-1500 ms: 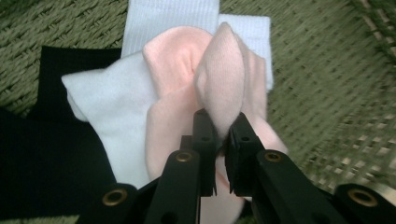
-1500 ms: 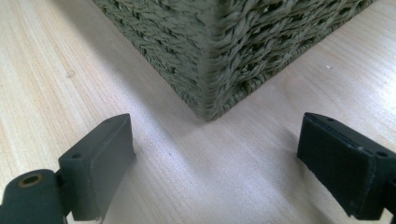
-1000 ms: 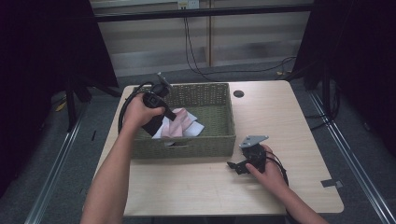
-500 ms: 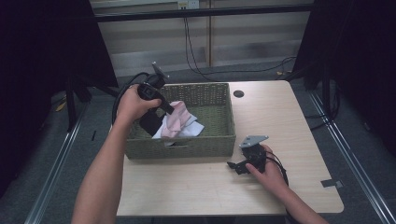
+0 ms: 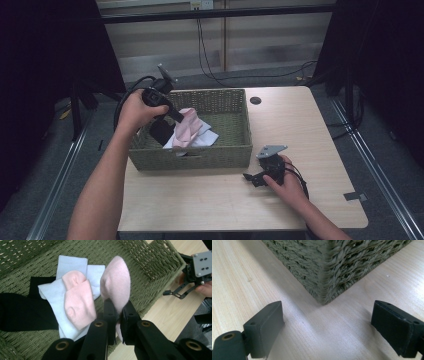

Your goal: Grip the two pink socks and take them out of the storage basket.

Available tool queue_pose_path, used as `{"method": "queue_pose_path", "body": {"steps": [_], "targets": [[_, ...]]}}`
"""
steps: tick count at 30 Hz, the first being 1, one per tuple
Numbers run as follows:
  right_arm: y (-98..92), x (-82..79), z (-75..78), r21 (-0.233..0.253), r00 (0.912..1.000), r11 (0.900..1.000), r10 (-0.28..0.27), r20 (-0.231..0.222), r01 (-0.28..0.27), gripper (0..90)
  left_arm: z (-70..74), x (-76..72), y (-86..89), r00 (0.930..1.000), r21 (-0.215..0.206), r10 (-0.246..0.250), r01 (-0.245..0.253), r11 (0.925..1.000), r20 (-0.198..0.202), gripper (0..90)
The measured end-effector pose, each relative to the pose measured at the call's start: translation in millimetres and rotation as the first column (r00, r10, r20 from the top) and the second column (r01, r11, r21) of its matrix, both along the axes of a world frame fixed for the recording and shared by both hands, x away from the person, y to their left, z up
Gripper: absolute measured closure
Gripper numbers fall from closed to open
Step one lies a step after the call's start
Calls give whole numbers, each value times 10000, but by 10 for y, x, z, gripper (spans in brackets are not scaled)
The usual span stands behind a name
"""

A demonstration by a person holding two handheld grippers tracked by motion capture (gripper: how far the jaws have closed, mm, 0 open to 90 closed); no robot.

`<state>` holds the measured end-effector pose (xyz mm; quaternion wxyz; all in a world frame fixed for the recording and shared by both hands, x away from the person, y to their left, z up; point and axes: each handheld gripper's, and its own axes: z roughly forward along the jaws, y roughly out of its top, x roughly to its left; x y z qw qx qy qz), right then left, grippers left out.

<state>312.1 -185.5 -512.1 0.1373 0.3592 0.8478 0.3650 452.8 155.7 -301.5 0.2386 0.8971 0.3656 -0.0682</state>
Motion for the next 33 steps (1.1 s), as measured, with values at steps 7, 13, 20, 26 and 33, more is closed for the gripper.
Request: {"method": "queue_pose_path", "body": {"steps": [7,13,20,26,33], "targets": [[0,0,0,0,10000,10000,-1,1,1,101,69,-106,-38,9993,-25,-374,374,9993,-7,841],[-1,0,2,-29,10000,10000,-3,-9,3,101,138,-203,-82,9979,-114,-643,643,9979,60,841],[0,0,0,-4,10000,10000,-2,1,2,101,209,-347,-153,9936,-84,-1112,1114,9937,181,841],[0,0,0,-3,10000,10000,1,2,-1,101,235,-472,-192,9897,-193,-1382,1390,9901,372,841],[-1,0,1,-30,10000,10000,0,-7,0,101,274,-611,-218,9827,-254,-1757,1774,9838,592,841]]}}
